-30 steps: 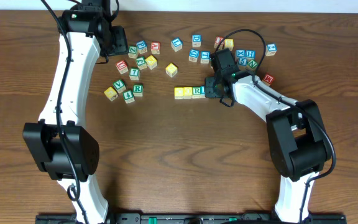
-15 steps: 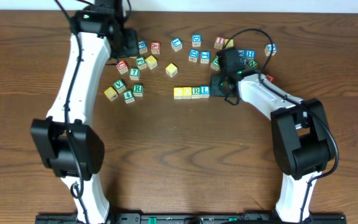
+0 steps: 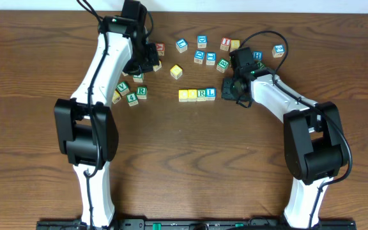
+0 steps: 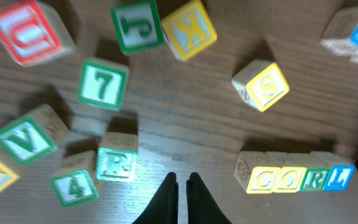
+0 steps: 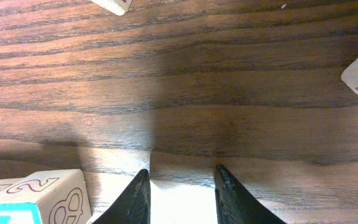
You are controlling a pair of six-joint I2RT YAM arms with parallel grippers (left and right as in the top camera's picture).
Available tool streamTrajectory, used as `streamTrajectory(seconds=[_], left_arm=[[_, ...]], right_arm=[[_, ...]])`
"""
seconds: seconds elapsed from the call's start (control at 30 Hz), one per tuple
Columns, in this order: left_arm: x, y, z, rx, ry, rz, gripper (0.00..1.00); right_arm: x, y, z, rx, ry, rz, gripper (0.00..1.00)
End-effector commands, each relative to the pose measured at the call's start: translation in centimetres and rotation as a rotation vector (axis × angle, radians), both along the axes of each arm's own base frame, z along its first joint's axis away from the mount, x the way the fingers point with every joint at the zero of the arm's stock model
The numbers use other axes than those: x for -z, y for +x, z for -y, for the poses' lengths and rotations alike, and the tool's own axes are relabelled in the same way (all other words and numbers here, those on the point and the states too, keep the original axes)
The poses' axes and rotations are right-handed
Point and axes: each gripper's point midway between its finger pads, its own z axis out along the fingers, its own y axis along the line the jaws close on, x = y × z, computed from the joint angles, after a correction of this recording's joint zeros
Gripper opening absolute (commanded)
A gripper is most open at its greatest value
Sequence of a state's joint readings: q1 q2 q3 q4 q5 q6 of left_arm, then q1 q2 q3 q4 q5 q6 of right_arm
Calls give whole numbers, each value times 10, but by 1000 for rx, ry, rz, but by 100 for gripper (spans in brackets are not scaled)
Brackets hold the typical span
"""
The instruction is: Spell out CORL
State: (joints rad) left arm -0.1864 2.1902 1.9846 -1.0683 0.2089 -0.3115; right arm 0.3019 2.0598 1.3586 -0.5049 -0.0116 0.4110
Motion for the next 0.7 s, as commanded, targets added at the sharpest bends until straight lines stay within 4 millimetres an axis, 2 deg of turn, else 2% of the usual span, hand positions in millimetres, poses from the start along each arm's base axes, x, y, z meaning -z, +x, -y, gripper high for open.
streamTrajectory(seconds=[0.0, 0.1, 0.27, 0.67], left_arm=[[21, -11, 13, 9, -62, -83, 7], [27, -17, 26, 31, -123, -114, 7], [36, -27, 38, 90, -119, -132, 8], [58, -28, 42, 126, -118, -111, 7]], right_arm=[[-10, 1, 3, 20, 5, 16, 28], [-10, 1, 2, 19, 6, 18, 28], [-10, 1, 2, 19, 2, 20, 27], [-9, 1, 2, 17, -1, 20, 27]])
